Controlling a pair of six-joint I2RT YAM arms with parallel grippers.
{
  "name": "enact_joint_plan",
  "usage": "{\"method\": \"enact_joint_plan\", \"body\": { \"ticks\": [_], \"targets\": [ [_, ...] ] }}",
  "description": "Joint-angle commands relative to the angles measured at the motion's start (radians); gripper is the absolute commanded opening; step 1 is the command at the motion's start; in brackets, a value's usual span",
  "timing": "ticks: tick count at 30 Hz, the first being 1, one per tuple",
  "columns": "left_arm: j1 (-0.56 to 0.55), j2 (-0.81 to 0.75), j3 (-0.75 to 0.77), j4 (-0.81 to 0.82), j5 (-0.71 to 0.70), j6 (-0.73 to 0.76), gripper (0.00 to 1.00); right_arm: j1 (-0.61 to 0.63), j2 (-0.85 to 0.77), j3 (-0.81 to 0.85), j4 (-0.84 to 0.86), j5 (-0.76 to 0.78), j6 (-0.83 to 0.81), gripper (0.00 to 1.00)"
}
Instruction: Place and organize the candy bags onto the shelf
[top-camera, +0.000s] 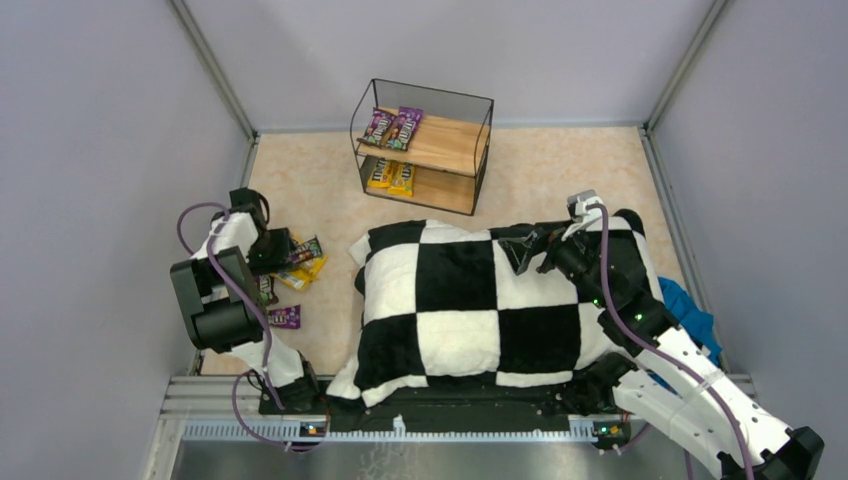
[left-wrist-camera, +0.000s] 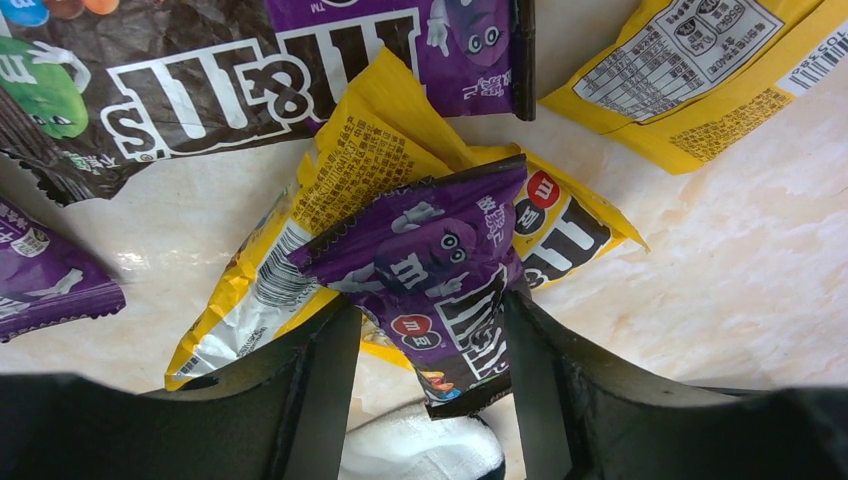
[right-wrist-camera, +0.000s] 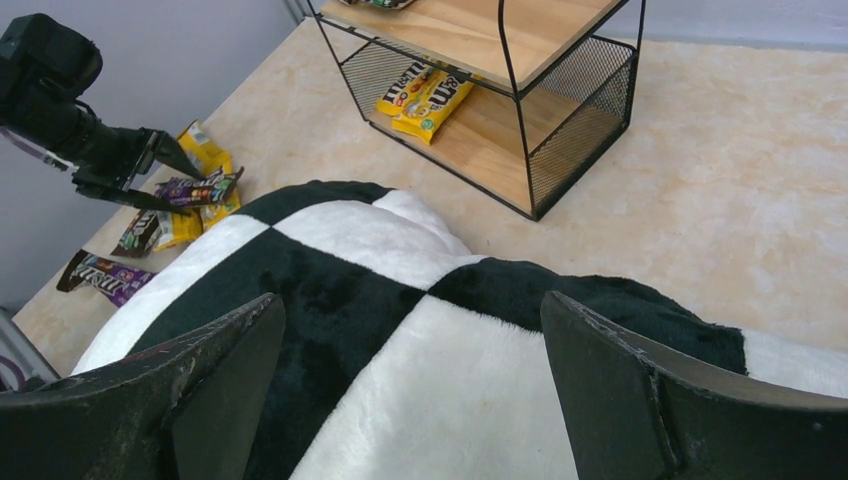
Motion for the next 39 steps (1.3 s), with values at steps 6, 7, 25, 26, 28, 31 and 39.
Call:
{"method": "enact_joint_plan", "body": {
  "ticks": [6,7,25,26,28,31,39],
  "targets": [
    [0.005,0.014,0.016,-0.008,0.028,0.024,0.54,-0.005,-0.007,-0.004,0.034,0.005,0.013,0.99],
    [0.005,0.007,0.013,0.001,0.029,0.032,0.5,-0.005,-0.007,-0.004,0.034,0.005,0.012,0.99],
    [0.006,-0.232,-0.056,0.125,0.143,0.377,0.32,-0.005,0.014,0.009,0.029,-0.014,0.018,0.99],
    [0.005,-0.252,-0.065,0.154,0.187,0.409,0.32,-0.006,0.018,0.013,0.028,-0.016,0.019,0.99],
    [0.004,-0.306,-0.086,0.226,0.307,0.47,0.31,-0.006,0.028,0.022,0.028,-0.025,0.025,0.99],
    [-0.007,-0.38,-0.117,0.327,0.458,0.528,0.31,-0.005,0.058,0.044,0.035,-0.053,0.037,0.99],
    [-0.176,-0.553,-0.119,0.488,0.589,0.582,0.36,-0.003,0.241,0.158,0.109,-0.285,0.158,0.95]
  ]
}}
